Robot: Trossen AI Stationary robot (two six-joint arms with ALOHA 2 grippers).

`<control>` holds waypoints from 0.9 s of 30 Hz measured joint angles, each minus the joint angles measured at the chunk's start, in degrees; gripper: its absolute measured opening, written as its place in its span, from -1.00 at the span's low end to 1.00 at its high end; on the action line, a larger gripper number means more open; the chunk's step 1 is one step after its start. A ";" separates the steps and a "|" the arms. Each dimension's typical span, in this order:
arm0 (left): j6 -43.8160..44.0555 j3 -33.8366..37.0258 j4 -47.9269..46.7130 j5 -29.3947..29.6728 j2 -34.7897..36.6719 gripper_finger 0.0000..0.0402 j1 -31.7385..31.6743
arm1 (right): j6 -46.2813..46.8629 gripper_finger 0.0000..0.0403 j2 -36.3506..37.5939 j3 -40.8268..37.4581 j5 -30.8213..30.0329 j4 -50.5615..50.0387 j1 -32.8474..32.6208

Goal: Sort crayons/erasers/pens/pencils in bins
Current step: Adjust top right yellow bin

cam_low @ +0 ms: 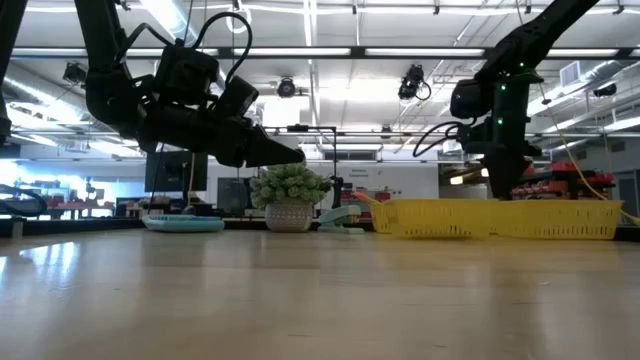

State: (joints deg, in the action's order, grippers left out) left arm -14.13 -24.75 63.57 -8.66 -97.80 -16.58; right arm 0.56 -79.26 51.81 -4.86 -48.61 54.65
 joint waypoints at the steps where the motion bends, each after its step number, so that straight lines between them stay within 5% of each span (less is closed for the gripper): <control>1: -0.02 0.00 0.00 0.02 0.00 -0.80 0.00 | -0.02 -0.26 0.01 0.00 -0.46 -1.05 0.12; 10: -0.04 0.00 -0.72 0.00 -0.02 -0.84 0.00 | 1.38 -0.26 0.02 0.00 -3.05 -1.35 0.77; 27: -0.19 0.00 -0.90 0.00 -0.02 -0.87 0.00 | 32.01 -0.38 0.04 -0.02 -6.89 -3.14 -2.33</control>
State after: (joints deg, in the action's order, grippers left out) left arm -14.32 -24.75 62.67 -8.67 -97.82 -16.58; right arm 32.57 -79.22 51.79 -11.75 -51.75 52.31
